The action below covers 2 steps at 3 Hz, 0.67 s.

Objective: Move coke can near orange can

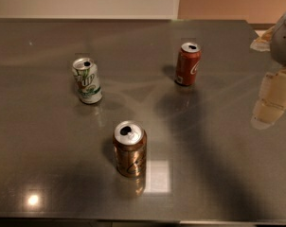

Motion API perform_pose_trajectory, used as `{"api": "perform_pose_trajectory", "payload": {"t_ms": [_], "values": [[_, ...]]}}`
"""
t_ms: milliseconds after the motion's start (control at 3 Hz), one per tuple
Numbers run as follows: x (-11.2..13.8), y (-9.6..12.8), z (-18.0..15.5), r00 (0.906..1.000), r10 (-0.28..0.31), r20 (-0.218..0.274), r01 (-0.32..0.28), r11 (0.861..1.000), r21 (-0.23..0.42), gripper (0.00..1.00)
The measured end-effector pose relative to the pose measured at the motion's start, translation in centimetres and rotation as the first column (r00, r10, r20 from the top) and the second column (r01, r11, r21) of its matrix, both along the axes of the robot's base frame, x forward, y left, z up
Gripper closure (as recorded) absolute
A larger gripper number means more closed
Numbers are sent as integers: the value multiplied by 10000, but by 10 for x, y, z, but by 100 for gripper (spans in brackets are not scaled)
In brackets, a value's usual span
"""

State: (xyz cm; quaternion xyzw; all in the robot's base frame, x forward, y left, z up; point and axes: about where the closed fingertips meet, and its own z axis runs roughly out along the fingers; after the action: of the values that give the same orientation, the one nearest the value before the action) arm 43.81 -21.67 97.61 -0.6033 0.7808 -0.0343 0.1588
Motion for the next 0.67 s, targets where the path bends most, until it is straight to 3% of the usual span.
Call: {"api": "perform_pose_trajectory", "payload": {"t_ms": [667], "values": [[10,7,-1,10000,-76,9,75,9997,220,0]]}}
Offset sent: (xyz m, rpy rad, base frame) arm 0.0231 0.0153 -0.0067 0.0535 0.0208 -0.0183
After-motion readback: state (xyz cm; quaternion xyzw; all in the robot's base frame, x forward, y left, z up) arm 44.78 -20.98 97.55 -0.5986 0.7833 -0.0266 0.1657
